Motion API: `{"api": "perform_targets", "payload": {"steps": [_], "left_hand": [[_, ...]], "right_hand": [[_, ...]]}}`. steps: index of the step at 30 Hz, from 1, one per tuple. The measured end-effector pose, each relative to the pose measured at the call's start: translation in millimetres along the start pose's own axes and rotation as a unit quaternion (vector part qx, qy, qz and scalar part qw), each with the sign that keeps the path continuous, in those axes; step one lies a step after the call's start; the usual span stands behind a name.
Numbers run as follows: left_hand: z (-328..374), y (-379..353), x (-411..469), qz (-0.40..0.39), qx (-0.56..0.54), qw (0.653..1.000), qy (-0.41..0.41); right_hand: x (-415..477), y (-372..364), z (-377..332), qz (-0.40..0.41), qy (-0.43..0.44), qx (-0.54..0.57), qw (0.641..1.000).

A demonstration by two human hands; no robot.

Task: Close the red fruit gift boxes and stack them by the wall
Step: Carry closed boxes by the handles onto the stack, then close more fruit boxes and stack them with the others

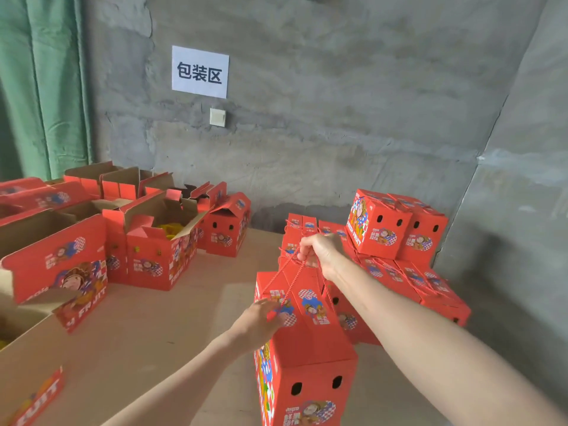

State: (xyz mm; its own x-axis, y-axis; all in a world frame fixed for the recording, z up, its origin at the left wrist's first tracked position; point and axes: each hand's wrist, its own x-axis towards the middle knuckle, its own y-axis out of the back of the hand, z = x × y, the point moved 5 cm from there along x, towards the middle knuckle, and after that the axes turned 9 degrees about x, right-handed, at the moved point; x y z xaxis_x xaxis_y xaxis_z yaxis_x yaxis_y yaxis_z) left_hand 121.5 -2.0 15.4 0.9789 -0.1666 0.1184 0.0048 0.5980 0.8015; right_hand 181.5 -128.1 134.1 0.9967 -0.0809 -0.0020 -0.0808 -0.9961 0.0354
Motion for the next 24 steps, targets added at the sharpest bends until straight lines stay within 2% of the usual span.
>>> {"api": "perform_targets", "payload": {"steps": [3, 7, 9, 11, 12, 16, 21, 24], "left_hand": [[-19.5, -33.1, -8.1, -0.042, 0.022, 0.998, 0.031], [-31.5, -50.6, -12.5, -0.013, 0.013, 1.0, 0.021], [-34.6, -59.7, -16.0, -0.007, 0.01, 1.0, 0.013], [-35.7, -66.7, -21.0, 0.01, 0.002, 1.0, 0.009], [-35.7, -68.2, -23.3, 0.02, -0.003, 1.0, 0.01], [-35.8, -69.0, -29.0, 0.036, 0.0, 0.999, 0.015], [-26.6, -40.3, -28.4, 0.077, -0.017, 0.997, -0.012], [-9.5, -5.8, -24.4, 0.106, -0.065, 0.991, -0.05]], "right_hand": [[-3.4, -4.8, 39.1, -0.014, -0.008, -0.033, 0.999], [-6.5, 1.8, 41.8, -0.047, 0.033, -0.073, 0.996], [-15.6, 10.8, 59.9, -0.083, -0.036, -0.072, 0.993], [-30.2, 14.0, 79.8, -0.142, -0.142, -0.125, 0.971], [-33.8, 13.6, 80.3, -0.152, -0.161, -0.149, 0.964], [-23.8, 5.7, 45.6, -0.03, -0.092, -0.088, 0.991], [-26.3, 0.8, 23.3, 0.048, -0.052, -0.055, 0.996], [-19.9, 4.6, -17.0, 0.085, -0.004, -0.013, 0.996]]}}
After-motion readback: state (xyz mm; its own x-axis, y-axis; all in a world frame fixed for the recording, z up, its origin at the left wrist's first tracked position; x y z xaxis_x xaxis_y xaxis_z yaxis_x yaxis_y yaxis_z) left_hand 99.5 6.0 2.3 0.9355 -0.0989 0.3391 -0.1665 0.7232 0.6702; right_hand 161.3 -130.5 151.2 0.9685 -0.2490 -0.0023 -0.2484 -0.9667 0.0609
